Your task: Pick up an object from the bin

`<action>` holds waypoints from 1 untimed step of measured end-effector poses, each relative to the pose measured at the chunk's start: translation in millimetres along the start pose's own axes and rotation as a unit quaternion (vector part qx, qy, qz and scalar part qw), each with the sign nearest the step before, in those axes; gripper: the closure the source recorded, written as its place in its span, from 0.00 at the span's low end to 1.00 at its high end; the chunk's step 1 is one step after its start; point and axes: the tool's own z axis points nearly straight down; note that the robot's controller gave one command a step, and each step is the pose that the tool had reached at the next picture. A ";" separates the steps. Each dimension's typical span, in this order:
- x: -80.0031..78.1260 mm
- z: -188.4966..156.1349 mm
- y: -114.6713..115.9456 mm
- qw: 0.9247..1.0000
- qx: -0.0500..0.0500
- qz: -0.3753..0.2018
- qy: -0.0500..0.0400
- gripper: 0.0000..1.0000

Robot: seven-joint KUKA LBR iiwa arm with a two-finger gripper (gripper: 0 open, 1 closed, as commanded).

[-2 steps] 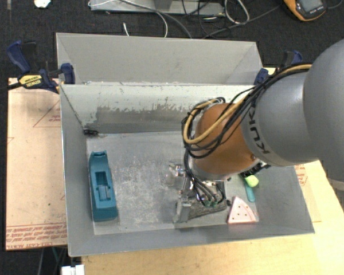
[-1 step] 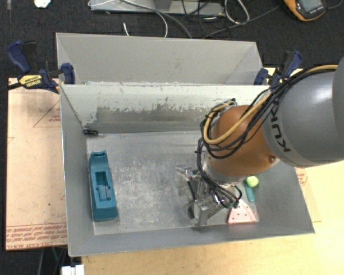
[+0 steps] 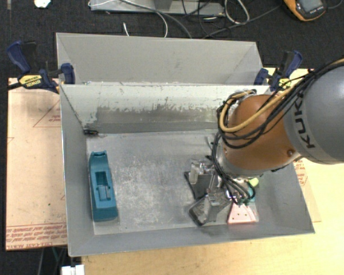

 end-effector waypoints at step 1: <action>-8.8 5.9 -20.4 1.000 0.000 0.015 -0.005 0.00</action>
Offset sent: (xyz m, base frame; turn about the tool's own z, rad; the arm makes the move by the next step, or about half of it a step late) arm 0.0423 -0.0029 -0.0242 -0.2192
